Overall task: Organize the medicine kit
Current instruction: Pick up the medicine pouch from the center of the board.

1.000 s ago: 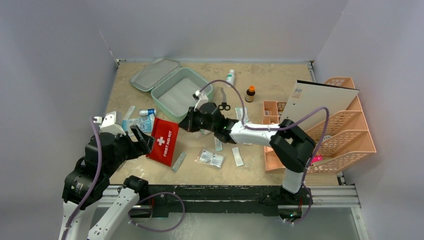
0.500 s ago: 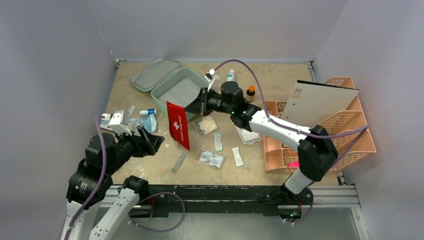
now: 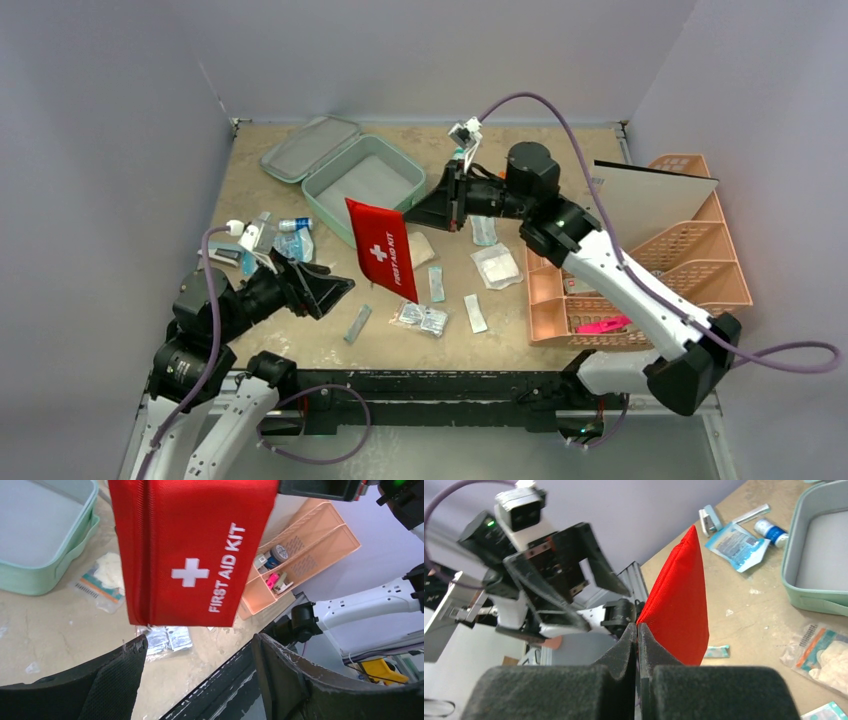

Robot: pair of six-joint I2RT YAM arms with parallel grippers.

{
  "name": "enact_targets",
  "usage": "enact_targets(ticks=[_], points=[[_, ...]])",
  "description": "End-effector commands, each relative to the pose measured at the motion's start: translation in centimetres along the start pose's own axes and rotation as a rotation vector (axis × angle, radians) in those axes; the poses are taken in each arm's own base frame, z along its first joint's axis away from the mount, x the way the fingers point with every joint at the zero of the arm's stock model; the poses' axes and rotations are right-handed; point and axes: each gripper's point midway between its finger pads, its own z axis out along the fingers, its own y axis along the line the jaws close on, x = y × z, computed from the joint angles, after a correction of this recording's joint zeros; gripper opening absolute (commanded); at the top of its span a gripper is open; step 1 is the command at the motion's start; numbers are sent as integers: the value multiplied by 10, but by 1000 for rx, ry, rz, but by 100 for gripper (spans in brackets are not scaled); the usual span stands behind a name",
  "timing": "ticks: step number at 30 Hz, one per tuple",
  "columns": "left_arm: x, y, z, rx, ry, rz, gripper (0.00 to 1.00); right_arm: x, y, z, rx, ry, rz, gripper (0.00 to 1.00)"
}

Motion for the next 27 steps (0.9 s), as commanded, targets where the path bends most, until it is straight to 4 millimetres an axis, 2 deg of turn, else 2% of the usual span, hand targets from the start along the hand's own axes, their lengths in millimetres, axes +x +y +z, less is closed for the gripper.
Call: enact_targets(ticks=[1,5,8,11,14,22,27], points=[[-13,-23,4,126,-41,36,75,-2,45,-31,-82,27,-79,0],[-21,-34,3,178,-25,131,75,0,69,-47,-141,27,-102,0],[-29,-51,0,250,11,196,76,1,86,-58,-192,19,-113,0],[-25,-69,1,369,54,206,78,0,100,-69,-225,1,-131,0],[-22,-72,4,414,70,203,79,-1,111,-76,-254,-10,-151,0],[-17,-66,5,402,71,259,87,-5,132,-87,-327,-35,-158,0],[-12,-77,10,519,134,245,88,-6,141,-93,-352,-36,-182,0]])
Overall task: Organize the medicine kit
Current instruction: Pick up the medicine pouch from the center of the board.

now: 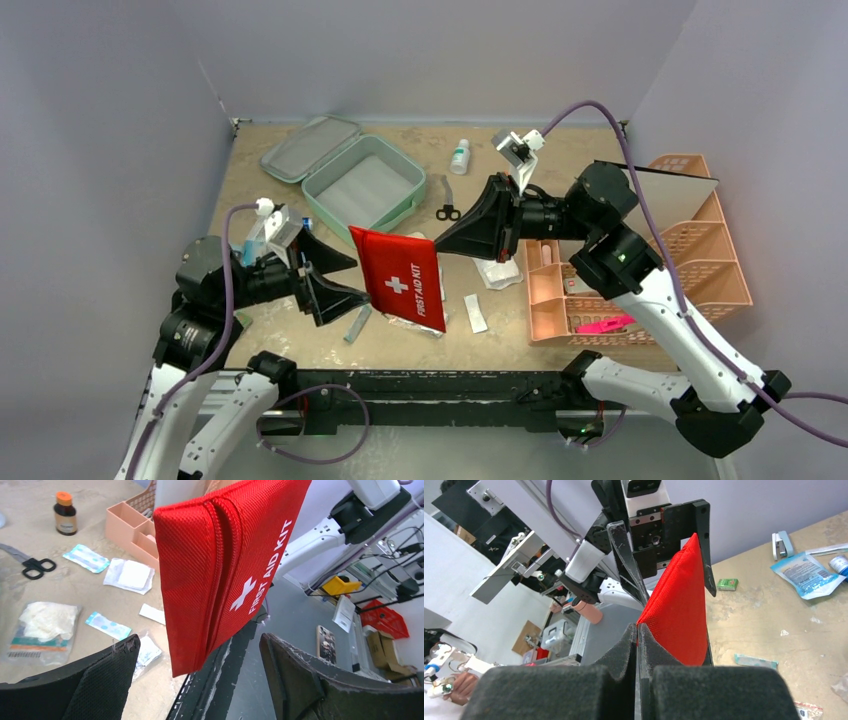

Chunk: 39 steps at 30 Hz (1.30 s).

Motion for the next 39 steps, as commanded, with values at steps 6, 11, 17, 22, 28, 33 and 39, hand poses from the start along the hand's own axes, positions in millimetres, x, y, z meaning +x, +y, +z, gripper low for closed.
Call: enact_targets(ticks=[6,11,17,22,28,33,39], points=[[-5,-21,12,238,13,74,92,-6,22,-6,-68,-19,-65,0],[2,-27,12,310,50,54,84,-5,17,-2,-78,-27,-41,0],[3,-35,8,349,52,55,38,-3,2,4,-49,-33,-9,0],[8,-33,5,310,54,60,2,0,-27,12,38,-22,15,0],[11,-15,5,172,31,54,0,12,-72,20,164,-10,43,36],[10,3,10,68,15,-37,0,31,-81,24,116,36,35,74],[1,11,28,101,-3,-202,0,56,-90,26,60,75,59,83]])
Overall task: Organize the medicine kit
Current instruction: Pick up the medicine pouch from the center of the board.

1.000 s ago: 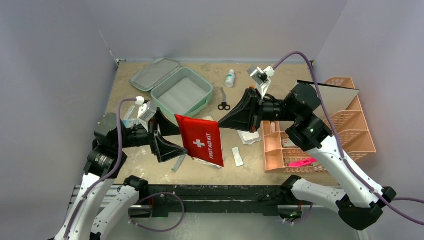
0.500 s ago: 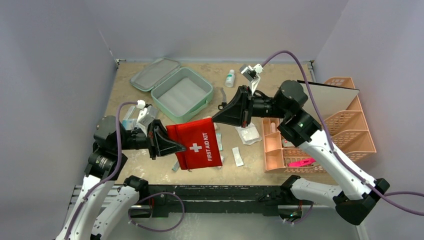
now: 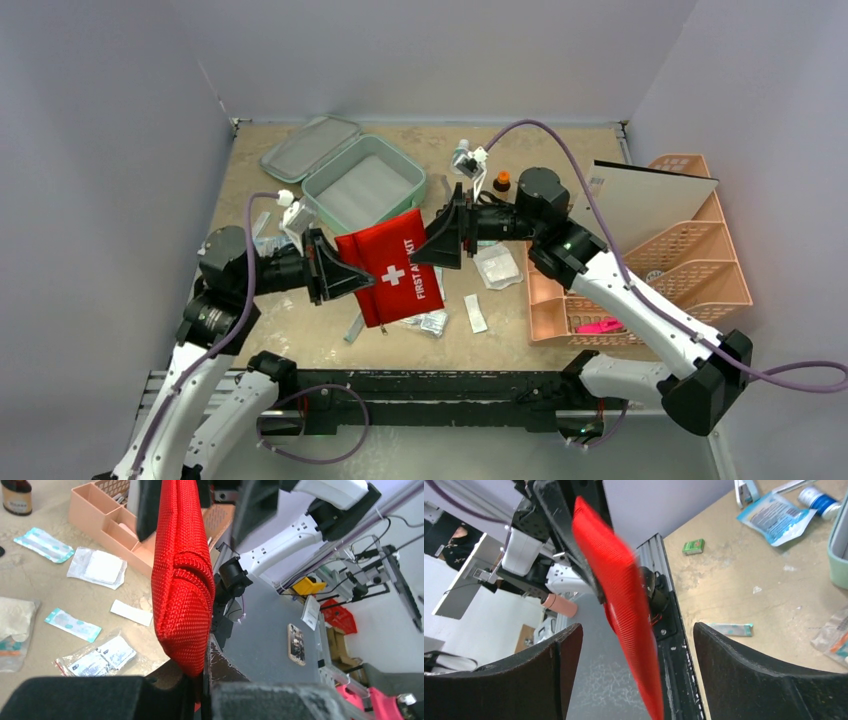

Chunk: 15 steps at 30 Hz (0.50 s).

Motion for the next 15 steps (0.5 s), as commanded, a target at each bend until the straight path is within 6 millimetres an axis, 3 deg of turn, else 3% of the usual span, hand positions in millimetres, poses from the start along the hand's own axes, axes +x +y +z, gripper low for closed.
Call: enact_targets(ticks=[1,4,7,10,12,15], points=[[-17,9,10,-15,-66,-91,0,7,6,3,-94,12,-53,83],[-25,11,12,-34,-95,-119,0,11,3,7,-115,23,-21,72],[-29,17,13,-73,-91,-163,1,8,2,10,-121,7,9,43],[-29,22,12,-114,-92,-202,21,-1,2,12,-109,-19,25,19],[-24,30,11,-161,-88,-252,34,-12,1,11,-101,-53,48,13],[-17,31,13,-148,-71,-277,45,-31,-5,6,-83,-115,111,4]])
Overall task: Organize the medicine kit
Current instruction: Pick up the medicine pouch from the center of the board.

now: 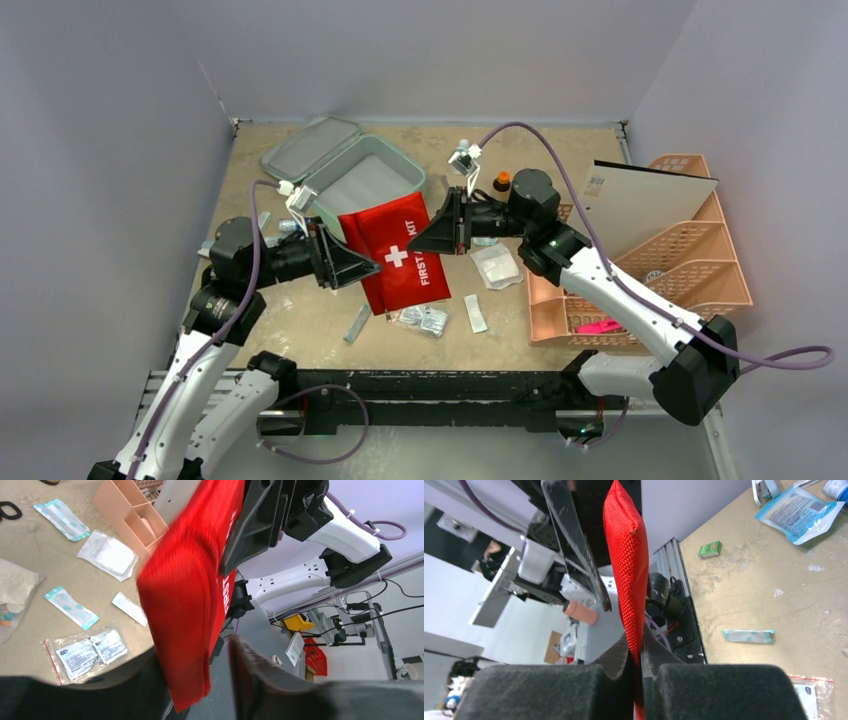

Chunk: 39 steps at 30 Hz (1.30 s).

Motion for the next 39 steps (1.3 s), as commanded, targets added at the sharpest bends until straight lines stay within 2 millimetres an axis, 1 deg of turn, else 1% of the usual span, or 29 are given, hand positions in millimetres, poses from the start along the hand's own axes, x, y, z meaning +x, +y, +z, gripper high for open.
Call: enact_targets(ticks=[1,3,5,7,10,13,16,17,18,20,22,26,28,29,32,33,35,36,39], points=[[-6,-3,-1,-10,-20,-30,49,-47,16,-9,-42,-145,16,4],[-9,-6,-1,-7,-35,-16,54,-56,20,-15,-70,-185,34,4],[-17,-12,-3,1,-57,6,58,-62,25,-19,-106,-211,41,3],[-26,-21,-3,21,-82,37,61,-65,30,-22,-142,-220,54,3],[-36,-27,-4,30,-122,55,63,-69,36,-26,-213,-221,88,2],[-47,-34,-3,52,-163,60,65,-74,42,-34,-305,-233,121,2],[-57,-44,-4,84,-201,76,65,-75,53,-42,-413,-226,141,1],[-60,-45,-4,84,-211,79,65,-75,52,-44,-434,-228,154,1],[-62,-46,-5,82,-220,86,65,-75,48,-44,-447,-231,176,0],[-65,-46,-5,77,-231,92,66,-75,42,-43,-446,-226,201,0],[-69,-46,-4,71,-240,89,66,-71,41,-43,-442,-214,190,0],[-77,-40,-3,43,-281,72,66,-68,51,-46,-451,-196,153,0],[-81,-40,-2,52,-298,70,66,-67,53,-47,-453,-189,149,0],[-85,-44,-2,70,-315,87,66,-67,54,-48,-454,-190,148,0],[-91,-43,3,84,-325,81,65,-70,57,-49,-460,-207,152,0],[-90,-42,6,93,-314,71,65,-71,57,-49,-461,-212,157,0],[-91,-48,11,154,-297,82,63,-70,55,-49,-458,-220,170,0],[-90,-47,15,174,-277,73,62,-70,54,-49,-455,-221,175,0],[-81,-45,23,216,-205,58,60,-67,51,-48,-446,-210,183,0]])
